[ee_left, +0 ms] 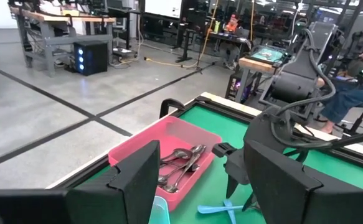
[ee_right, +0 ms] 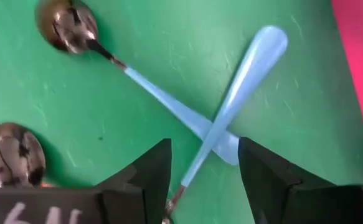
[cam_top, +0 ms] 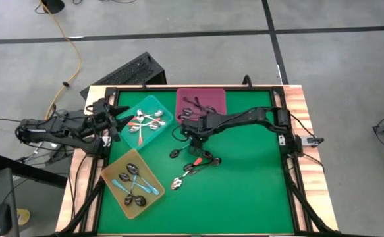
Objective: Sort silverware by color (type)
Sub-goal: Put the blue spoon into the orange bin
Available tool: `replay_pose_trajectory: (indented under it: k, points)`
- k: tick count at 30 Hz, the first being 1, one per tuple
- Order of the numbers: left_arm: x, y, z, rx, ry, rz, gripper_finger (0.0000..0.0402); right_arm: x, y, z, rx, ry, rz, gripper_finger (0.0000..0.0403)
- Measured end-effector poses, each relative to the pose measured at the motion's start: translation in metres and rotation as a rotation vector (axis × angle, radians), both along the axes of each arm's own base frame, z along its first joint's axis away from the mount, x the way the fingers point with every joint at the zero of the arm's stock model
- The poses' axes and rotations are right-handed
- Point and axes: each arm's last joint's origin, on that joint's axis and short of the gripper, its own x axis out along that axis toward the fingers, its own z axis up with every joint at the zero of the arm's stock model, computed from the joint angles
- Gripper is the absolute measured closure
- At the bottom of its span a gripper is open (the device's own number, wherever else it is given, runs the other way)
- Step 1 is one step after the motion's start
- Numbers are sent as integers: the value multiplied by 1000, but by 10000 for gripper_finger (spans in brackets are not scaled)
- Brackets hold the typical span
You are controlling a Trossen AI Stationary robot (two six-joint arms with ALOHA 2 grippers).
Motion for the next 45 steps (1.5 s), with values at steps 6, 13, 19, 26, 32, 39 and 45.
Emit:
replay_pose_trajectory:
  k: [6,13,19,26,32,39,45]
  points:
    - [0,0,0,-1,0,0,183,-2,2,-6,10,1,-31,215]
    - [0,0,-1,0,10,3,183,-7,6,-24,38,-22,-92,216]
    - [-1,1,-2,-5,13,29,183,-7,7,-24,45,-21,-103,228]
    - [-1,1,-2,-7,10,37,183,-8,8,-25,53,-17,-152,303]
    - [-1,1,-2,-22,0,40,183,-7,8,-24,57,-23,-163,387]
    - [-1,1,-1,-22,-4,41,183,-8,7,-24,21,-25,-176,392]
    - [-1,1,-1,-19,-1,41,183,-1,5,-15,-20,-43,-145,398]
